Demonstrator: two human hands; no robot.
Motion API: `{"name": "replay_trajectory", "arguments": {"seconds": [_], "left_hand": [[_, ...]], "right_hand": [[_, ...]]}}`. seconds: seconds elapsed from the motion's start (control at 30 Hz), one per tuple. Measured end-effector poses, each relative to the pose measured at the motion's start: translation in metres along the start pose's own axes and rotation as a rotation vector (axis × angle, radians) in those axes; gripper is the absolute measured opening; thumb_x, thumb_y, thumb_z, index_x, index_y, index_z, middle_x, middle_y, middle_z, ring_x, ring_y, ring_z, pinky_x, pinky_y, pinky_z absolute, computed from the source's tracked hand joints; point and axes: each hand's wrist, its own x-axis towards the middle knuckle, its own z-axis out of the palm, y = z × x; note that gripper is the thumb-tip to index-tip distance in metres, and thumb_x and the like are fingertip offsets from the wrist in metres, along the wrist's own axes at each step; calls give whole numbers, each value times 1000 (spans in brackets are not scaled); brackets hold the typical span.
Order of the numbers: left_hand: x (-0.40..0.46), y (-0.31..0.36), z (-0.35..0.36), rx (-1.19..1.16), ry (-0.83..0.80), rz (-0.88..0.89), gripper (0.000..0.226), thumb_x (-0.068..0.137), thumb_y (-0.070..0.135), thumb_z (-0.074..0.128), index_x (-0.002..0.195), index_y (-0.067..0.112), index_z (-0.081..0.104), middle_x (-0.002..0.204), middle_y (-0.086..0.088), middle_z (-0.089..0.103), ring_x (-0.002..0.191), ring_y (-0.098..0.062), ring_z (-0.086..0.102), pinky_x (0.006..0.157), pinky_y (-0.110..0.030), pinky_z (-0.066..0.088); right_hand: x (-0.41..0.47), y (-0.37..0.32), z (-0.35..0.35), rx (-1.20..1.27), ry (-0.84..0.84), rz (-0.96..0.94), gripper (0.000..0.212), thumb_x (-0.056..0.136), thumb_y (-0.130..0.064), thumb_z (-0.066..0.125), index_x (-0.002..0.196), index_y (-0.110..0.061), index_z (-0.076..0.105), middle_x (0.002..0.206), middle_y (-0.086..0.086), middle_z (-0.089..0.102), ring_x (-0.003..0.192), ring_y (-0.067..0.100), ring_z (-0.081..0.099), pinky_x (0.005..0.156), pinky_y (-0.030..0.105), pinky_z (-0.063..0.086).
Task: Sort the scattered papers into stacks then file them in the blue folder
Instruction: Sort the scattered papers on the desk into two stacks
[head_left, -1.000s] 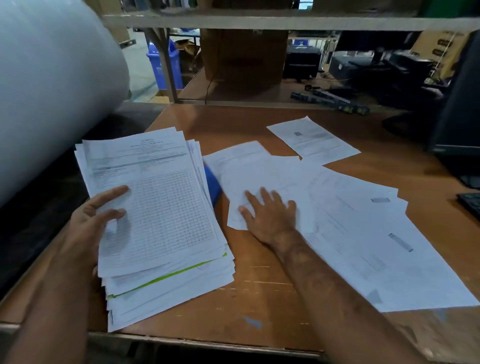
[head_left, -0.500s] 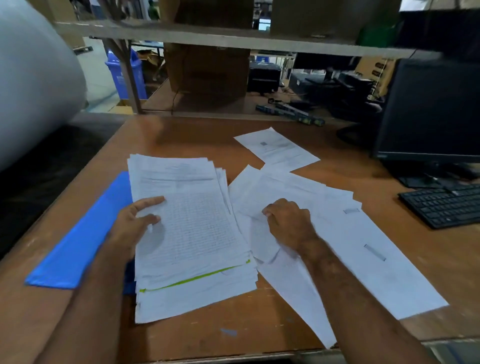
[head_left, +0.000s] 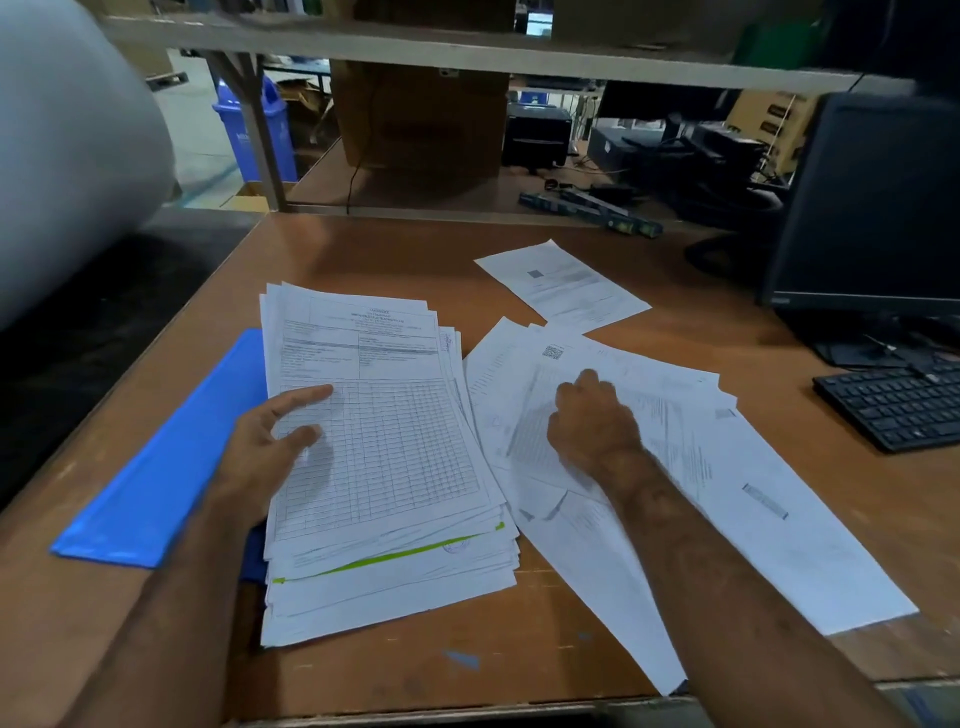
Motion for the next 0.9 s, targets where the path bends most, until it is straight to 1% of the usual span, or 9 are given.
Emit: {"name": "replay_trajectory", "arguments": {"seconds": [0.07,0.13,0.2,0.3,0.43,0.53,0.63,0.77,0.9], "left_hand": [[-1,3,2,-3,-5,17,44,96,-7,60,126,22,71,135,2,64,118,-11,63,86,-21,55],[-1,4,2,-9,-1,26,43,96,-8,60,127,19,70,133,3,65,111,2,63,78,-11,54],[1,3,3,-13,4,22,43,95,-8,60,127,19,70,130,5,65,103,10,64,73,-7,53],[1,-1,3,-26,15,7,43,96,-7,60,127,21,70,129,5,66,103,3,65,71,-10,54],[-1,0,4,-36,29,24,42,96,-8,59,125,21,71,128,4,65,99,7,66,69,-6,53],[-1,-1,3,-33,15,44,44,95,-10,60,122,23,71,127,4,66,97,14,65,71,-6,52],[1,-3,1,-32,4,50,45,95,-9,61,119,27,72,130,3,66,104,5,66,74,-7,53],[2,-4,1,-27,8,44,44,95,-9,60,122,24,72,131,1,65,108,-2,63,72,-7,53],[2,-4,2,-23,10,69,44,95,-9,61,125,21,70,130,1,65,106,5,60,80,-12,50]], "right_hand": [[-4,13,3,29,66,-13,34,97,-25,47,130,-23,54,140,3,48,128,27,45,100,49,40],[-9,22,7,59,10,25,39,101,-35,39,140,-33,45,149,0,45,135,26,41,105,52,34],[-9,25,9,-60,-67,113,52,103,-52,30,152,-35,32,158,1,35,142,30,33,109,56,29],[-6,20,2,-113,-97,200,67,98,-68,28,154,-31,34,160,5,30,144,32,30,108,57,33],[-4,28,-7,2,6,190,64,96,-70,35,140,-26,52,147,8,43,136,30,40,105,53,38],[-5,44,-9,45,-25,246,75,89,-77,42,145,-28,44,150,9,41,136,34,42,108,55,38],[-8,51,-4,32,-36,248,86,82,-82,49,149,-30,37,151,11,42,134,37,44,106,53,42],[-2,52,-6,256,-13,256,88,77,-72,71,149,-31,40,144,15,45,130,38,50,103,45,47],[8,61,-10,615,106,246,44,79,-23,83,119,-27,67,124,3,66,100,17,62,80,19,47]]}}
